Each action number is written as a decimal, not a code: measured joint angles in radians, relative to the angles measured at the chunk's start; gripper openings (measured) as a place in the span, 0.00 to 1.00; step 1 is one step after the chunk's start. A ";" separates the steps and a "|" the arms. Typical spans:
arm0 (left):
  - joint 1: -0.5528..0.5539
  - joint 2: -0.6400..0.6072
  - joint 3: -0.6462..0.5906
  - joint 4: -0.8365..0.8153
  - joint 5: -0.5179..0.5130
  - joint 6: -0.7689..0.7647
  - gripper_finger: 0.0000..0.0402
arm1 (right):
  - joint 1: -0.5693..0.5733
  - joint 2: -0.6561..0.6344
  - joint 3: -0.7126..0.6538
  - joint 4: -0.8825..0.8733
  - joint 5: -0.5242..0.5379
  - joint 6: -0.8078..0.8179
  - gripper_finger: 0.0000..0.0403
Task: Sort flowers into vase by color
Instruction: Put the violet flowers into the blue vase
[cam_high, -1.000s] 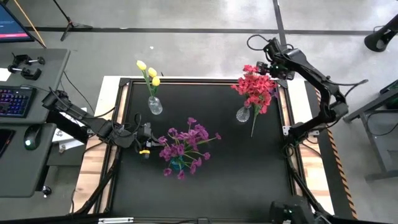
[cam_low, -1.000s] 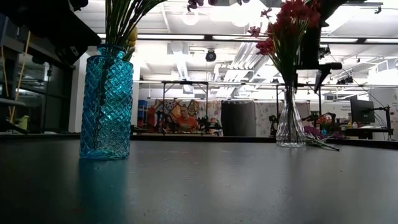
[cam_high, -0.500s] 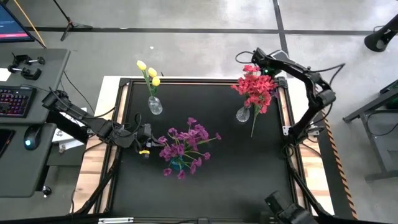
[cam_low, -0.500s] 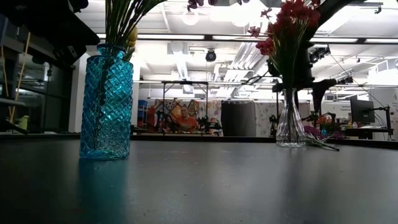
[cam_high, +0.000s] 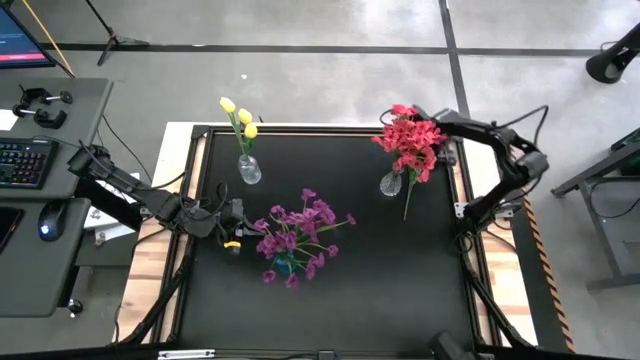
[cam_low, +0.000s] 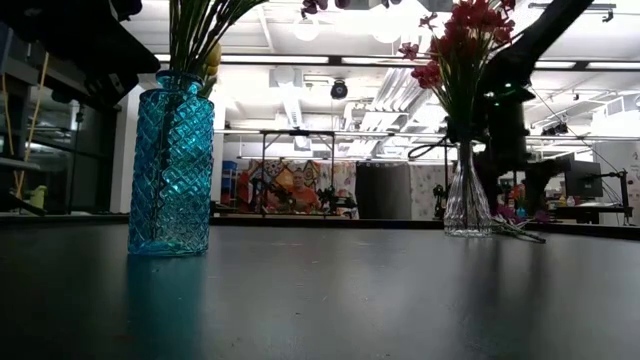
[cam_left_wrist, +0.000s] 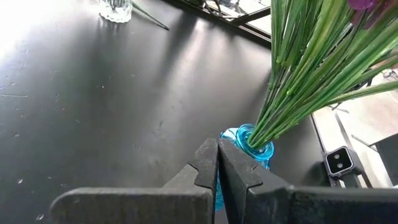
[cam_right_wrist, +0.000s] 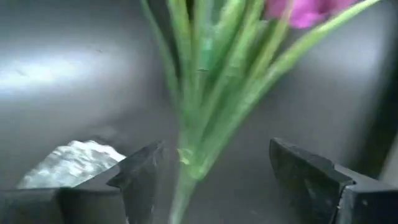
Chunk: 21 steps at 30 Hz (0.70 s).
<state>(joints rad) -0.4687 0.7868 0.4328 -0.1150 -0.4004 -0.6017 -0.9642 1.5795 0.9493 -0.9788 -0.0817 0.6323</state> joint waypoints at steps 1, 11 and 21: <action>0.000 0.000 0.000 0.000 0.000 -0.001 0.00 | 0.005 -0.019 -0.030 0.049 -0.006 0.027 0.68; 0.000 0.000 0.000 -0.001 0.002 -0.023 0.00 | 0.066 -0.071 -0.178 0.216 0.048 0.164 0.68; 0.000 0.000 0.000 -0.001 0.002 -0.026 0.00 | 0.131 -0.070 -0.205 0.294 0.166 0.258 0.68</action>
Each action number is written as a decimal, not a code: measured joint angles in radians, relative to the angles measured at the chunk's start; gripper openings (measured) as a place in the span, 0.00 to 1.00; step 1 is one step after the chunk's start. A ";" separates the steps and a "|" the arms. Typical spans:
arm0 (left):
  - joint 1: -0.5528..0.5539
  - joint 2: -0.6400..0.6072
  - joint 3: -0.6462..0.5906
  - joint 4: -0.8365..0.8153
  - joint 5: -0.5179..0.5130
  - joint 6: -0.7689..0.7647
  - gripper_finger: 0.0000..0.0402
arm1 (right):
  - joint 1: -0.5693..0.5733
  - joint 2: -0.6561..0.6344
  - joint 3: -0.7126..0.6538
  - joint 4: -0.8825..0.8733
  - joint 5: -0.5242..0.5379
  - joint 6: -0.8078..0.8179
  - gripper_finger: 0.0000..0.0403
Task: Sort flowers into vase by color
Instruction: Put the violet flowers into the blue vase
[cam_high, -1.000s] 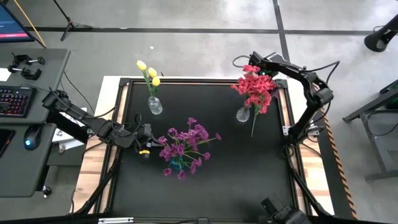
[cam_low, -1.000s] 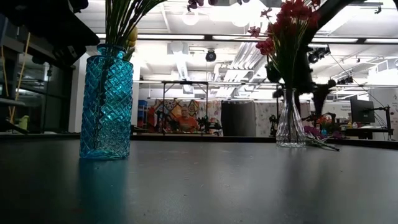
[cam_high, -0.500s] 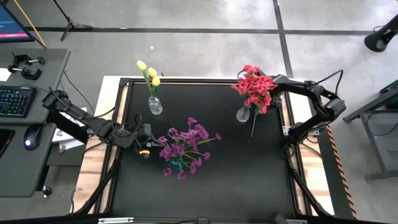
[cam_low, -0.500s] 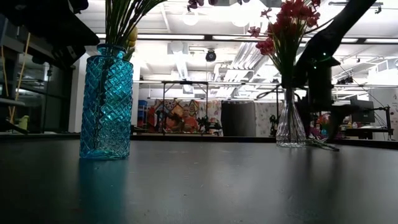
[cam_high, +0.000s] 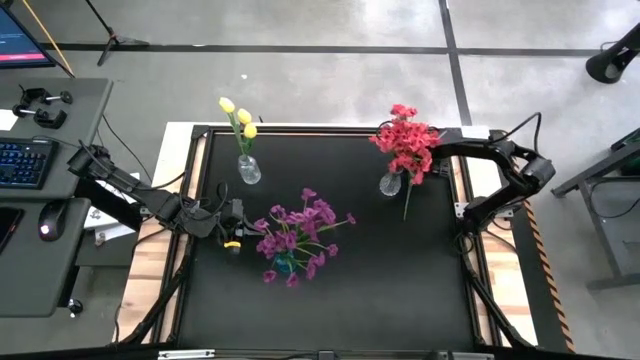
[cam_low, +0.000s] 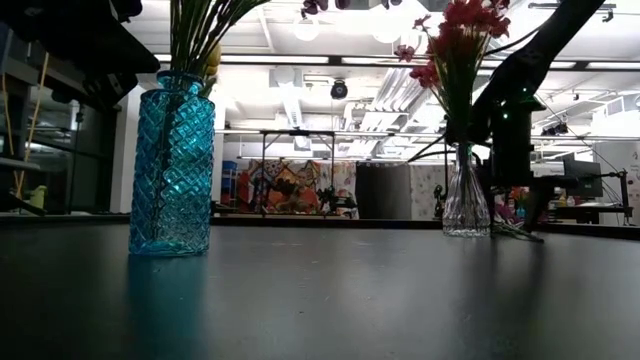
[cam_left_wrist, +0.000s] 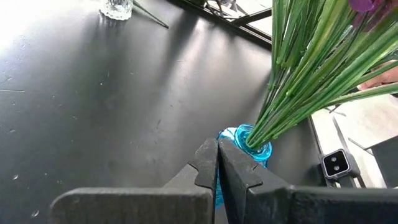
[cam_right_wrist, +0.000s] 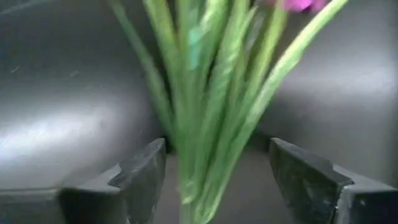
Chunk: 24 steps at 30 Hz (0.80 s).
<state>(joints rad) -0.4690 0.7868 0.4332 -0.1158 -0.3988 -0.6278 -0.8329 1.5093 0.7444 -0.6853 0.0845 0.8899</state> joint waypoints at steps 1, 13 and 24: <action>0.000 0.000 0.000 0.000 0.000 0.000 0.00 | 0.003 0.000 0.000 -0.004 0.018 0.000 0.66; 0.000 0.000 0.000 0.000 0.000 -0.017 0.00 | 0.005 0.000 0.000 -0.015 0.039 -0.011 0.06; 0.000 0.000 0.000 0.000 0.000 -0.016 0.00 | 0.000 -0.107 0.000 -0.010 0.020 -0.034 0.01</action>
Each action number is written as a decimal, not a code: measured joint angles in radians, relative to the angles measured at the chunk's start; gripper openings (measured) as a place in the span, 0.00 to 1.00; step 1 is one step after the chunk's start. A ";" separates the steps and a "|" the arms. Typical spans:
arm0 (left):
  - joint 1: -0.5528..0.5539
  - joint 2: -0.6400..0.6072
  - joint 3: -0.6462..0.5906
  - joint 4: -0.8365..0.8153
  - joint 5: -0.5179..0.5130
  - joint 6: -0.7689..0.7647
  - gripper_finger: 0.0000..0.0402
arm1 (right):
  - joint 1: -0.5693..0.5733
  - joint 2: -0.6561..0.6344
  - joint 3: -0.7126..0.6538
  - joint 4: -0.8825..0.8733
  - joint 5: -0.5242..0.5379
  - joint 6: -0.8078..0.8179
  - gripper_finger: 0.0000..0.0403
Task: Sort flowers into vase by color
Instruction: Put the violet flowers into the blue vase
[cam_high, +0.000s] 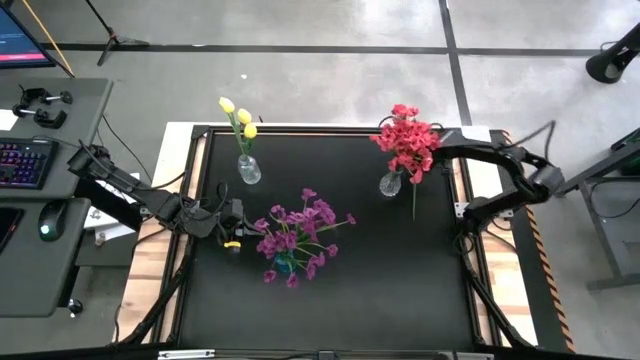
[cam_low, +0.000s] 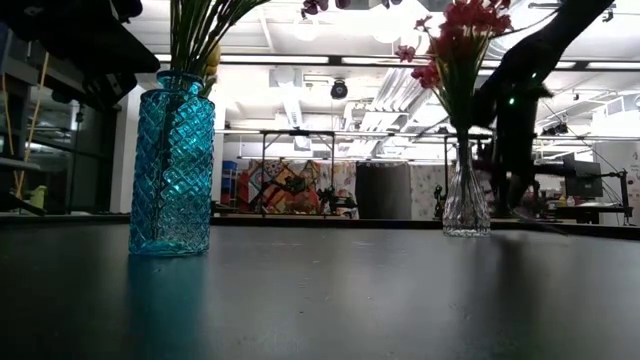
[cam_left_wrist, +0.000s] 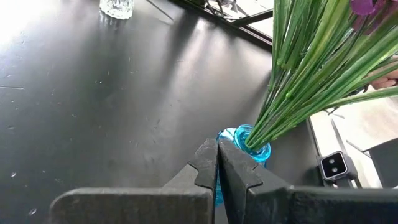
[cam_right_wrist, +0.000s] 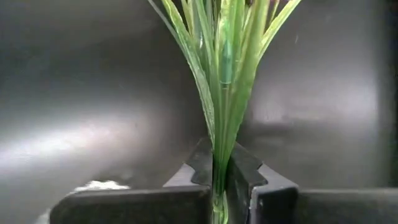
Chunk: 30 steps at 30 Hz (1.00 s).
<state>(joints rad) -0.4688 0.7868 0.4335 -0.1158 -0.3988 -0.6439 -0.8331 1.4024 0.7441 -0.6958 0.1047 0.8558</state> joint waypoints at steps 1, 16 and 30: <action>0.000 0.000 0.000 0.000 0.000 0.001 0.00 | -0.007 -0.025 0.000 0.002 0.002 0.003 0.01; 0.000 0.000 0.000 -0.008 -0.003 0.018 0.00 | -0.118 -0.386 0.000 0.106 0.128 0.071 0.00; 0.000 0.000 0.000 -0.008 -0.004 0.018 0.00 | -0.136 -0.597 0.001 0.396 0.342 -0.031 0.00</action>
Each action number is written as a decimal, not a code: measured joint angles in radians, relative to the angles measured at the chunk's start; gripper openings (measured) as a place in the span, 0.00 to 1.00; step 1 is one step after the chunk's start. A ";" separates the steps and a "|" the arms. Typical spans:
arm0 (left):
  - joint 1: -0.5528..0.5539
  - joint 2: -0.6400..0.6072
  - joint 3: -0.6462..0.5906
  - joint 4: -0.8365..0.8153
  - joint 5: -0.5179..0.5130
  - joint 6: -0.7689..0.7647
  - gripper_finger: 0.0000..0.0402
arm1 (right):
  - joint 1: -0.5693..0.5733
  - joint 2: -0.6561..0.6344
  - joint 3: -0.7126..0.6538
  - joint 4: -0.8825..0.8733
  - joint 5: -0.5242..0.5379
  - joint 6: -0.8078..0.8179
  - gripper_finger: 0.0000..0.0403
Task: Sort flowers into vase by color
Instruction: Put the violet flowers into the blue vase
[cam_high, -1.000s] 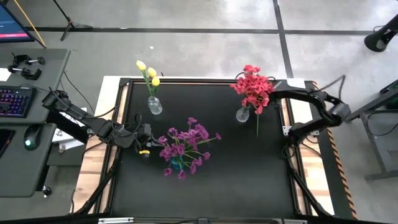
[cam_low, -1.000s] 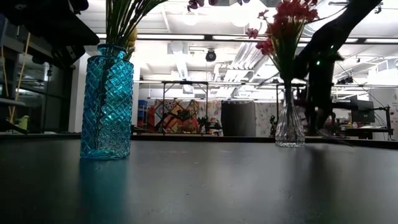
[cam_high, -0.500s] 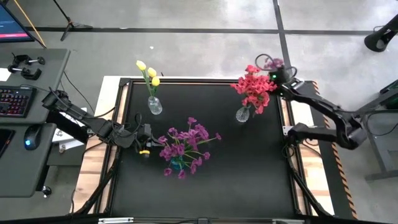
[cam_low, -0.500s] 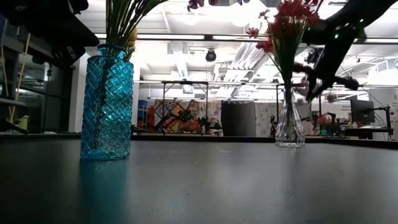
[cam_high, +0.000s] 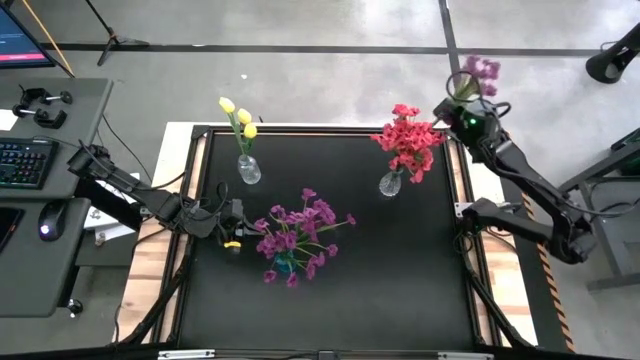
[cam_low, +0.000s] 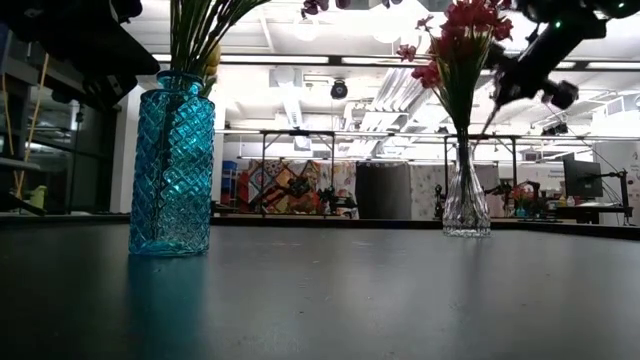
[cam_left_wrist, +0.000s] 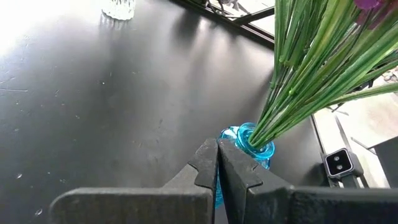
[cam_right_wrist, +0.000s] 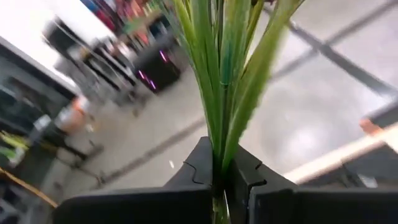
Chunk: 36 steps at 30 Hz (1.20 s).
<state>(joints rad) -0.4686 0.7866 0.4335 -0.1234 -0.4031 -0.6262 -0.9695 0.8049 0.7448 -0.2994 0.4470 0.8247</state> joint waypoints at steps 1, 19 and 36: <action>0.000 0.000 0.000 0.000 0.000 0.000 0.00 | 0.000 -0.010 0.000 0.028 0.015 -0.015 0.00; 0.000 0.000 0.000 0.000 -0.001 0.001 0.00 | 0.037 -0.093 0.000 0.514 0.140 0.092 0.00; 0.000 0.000 0.000 -0.008 0.000 0.001 0.00 | 0.347 0.184 0.269 1.134 -0.586 -0.136 0.00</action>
<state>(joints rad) -0.4690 0.7864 0.4335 -0.1314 -0.4034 -0.6250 -0.6223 0.9894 1.0139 0.8349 -0.1394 0.6885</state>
